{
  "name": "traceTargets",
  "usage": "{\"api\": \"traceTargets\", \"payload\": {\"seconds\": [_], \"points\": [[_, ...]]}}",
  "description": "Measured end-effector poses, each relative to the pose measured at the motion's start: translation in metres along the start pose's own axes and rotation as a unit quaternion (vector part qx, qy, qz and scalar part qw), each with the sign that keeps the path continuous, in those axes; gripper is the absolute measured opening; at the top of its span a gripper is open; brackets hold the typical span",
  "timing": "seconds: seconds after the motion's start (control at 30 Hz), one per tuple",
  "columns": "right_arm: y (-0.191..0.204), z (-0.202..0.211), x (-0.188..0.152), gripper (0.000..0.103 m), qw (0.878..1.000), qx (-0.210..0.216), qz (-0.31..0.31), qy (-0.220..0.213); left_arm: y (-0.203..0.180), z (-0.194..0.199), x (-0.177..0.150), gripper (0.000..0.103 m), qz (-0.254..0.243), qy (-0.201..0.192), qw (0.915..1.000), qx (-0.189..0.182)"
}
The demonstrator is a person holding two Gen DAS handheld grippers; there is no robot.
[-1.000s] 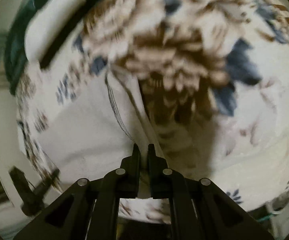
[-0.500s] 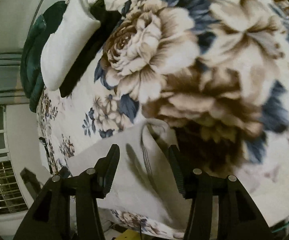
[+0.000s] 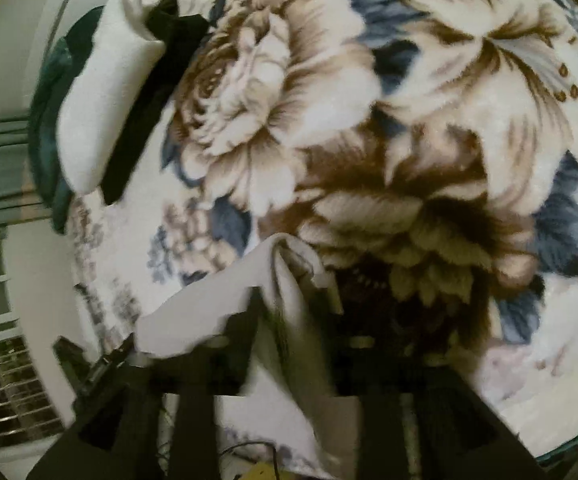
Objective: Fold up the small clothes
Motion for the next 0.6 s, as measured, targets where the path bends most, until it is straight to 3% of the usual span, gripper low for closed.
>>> {"api": "traceTargets", "payload": {"seconds": [0.07,0.17,0.37,0.47,0.5,0.53,0.6], "points": [[-0.005,0.009,-0.002,0.070,1.000,0.025,-0.004,0.002,0.005,-0.004,-0.014,0.064,0.021,0.022,0.9982,-0.052],[-0.020,0.002,-0.015,0.075,0.998,0.049,-0.015,0.042,0.002,-0.018,-0.023,0.064,0.043,0.051,0.9918,-0.109],[-0.029,-0.040,-0.042,0.077,0.987,0.107,-0.027,0.118,-0.015,-0.042,-0.025,0.068,0.032,0.070,0.9884,-0.131],[-0.025,-0.054,-0.043,0.078,0.987,0.111,-0.023,0.116,-0.021,-0.038,-0.023,0.065,0.013,0.050,0.9922,-0.113],[-0.024,-0.056,-0.042,0.075,0.987,0.110,-0.024,0.113,-0.023,-0.036,-0.022,0.050,0.004,0.041,0.9940,-0.102],[-0.023,-0.058,-0.041,0.070,0.988,0.107,-0.026,0.105,-0.027,-0.031,-0.023,0.023,-0.013,0.029,0.9954,-0.091],[-0.018,-0.060,-0.042,0.025,0.991,0.095,-0.017,0.097,-0.035,-0.022,-0.024,0.021,-0.045,0.011,0.9972,-0.058]]}}
Point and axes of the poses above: each gripper's, at about its wrist camera, not at the fingertips, and z roughly against the way its jaws point, y to its left, x to its top, the point moved 9 cm from there along -z, roughly the way its jaws point, and after that the axes turned 10 degrees about x, right-handed, at the moved point
